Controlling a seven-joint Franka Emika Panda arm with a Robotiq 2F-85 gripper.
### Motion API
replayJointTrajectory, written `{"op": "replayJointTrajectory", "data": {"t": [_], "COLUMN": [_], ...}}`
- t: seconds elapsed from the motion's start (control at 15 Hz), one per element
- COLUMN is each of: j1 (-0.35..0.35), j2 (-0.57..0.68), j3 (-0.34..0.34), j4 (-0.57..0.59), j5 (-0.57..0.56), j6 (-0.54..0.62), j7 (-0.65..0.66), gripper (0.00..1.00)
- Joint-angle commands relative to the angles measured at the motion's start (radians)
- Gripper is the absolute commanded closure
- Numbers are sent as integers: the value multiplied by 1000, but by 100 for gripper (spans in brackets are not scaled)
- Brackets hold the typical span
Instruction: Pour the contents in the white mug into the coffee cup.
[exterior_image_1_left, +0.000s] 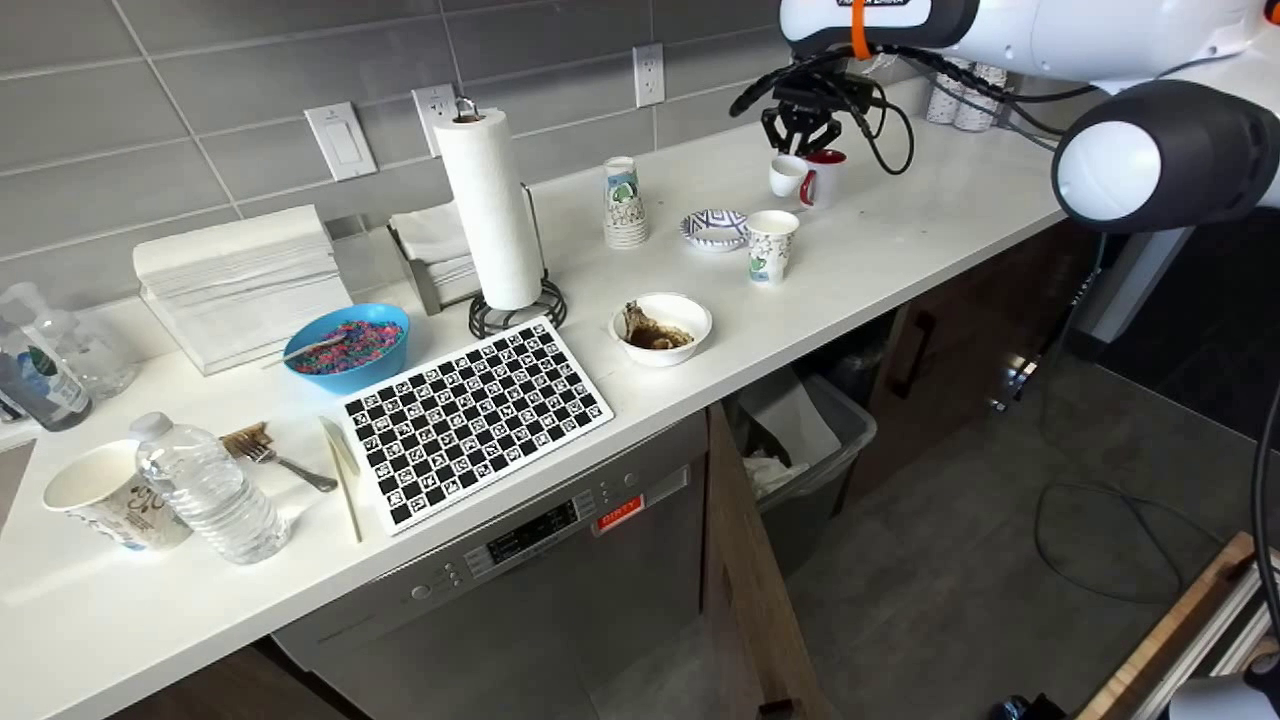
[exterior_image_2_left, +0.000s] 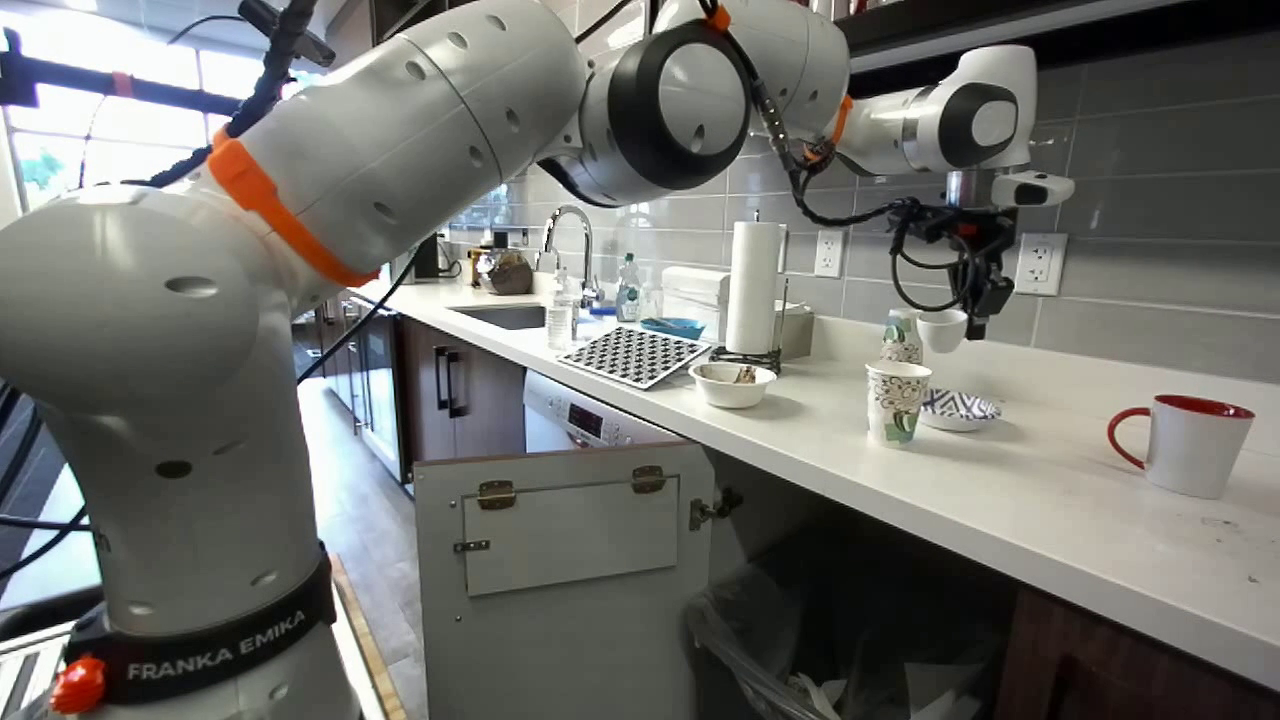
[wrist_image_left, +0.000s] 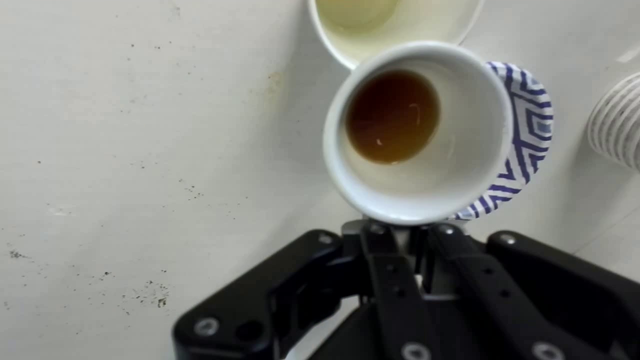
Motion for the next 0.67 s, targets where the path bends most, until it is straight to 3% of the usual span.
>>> {"op": "replayJointTrajectory", "data": {"t": [0.0,0.6], "j1": [-7,-34], "j2": [23,30], "j3": [37,122], "j4": [52,44], "j5": [29,113], "j6": [13,46], "j7": [-32,-57], "gripper": [97,97]}}
